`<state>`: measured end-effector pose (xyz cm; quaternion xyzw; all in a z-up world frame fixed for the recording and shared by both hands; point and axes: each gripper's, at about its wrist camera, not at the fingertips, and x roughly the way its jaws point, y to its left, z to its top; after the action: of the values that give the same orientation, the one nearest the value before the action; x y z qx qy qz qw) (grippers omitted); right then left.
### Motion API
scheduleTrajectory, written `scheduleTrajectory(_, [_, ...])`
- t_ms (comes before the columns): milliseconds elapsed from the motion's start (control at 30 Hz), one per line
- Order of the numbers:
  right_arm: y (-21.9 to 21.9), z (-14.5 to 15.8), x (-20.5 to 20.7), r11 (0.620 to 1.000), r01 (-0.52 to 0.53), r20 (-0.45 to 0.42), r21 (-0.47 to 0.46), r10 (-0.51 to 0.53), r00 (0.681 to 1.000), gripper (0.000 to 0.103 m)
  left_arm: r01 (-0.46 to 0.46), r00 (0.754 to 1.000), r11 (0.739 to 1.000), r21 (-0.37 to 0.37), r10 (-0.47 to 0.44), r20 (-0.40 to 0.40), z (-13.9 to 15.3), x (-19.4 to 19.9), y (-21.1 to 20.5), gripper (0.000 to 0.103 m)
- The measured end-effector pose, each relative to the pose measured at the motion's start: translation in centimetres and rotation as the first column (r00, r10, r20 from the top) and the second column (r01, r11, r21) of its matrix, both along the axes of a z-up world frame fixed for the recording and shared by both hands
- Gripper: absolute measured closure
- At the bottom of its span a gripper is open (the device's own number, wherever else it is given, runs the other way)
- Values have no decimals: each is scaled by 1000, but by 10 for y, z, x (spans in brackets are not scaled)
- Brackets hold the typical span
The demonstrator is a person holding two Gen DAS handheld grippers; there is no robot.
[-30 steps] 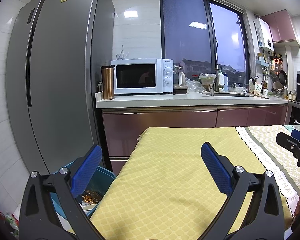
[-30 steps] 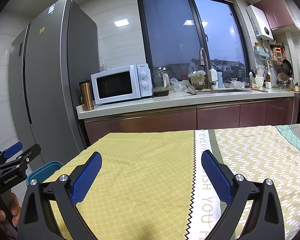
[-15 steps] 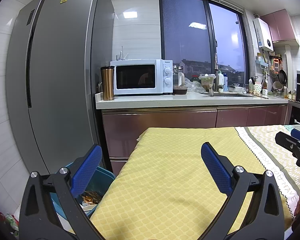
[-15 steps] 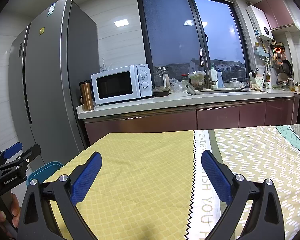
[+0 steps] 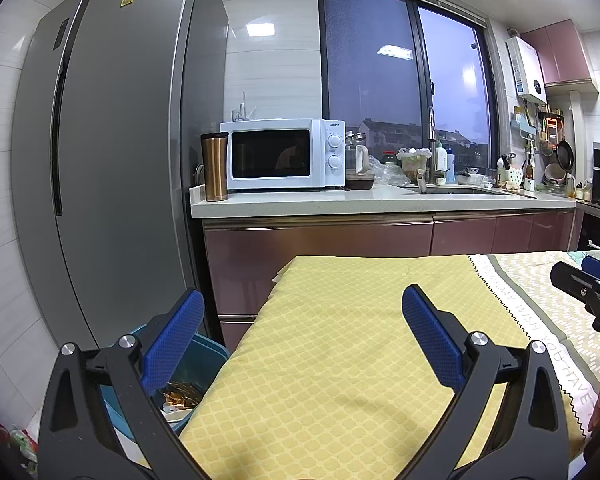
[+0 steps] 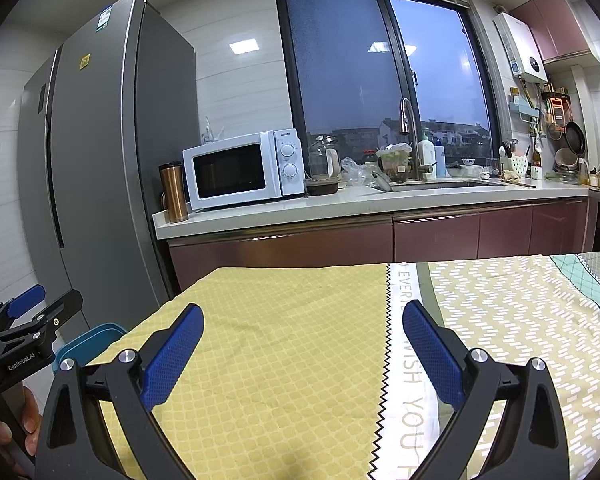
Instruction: Collect trash
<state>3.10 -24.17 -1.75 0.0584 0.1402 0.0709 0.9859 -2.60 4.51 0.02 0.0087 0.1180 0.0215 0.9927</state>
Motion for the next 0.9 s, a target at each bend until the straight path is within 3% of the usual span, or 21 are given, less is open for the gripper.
scheduleTrajectory(900, [-2,0,-1,1000,0,-3,0,0,1000,7,1,1000,1000,-6,-1,1,1,4,-1,6])
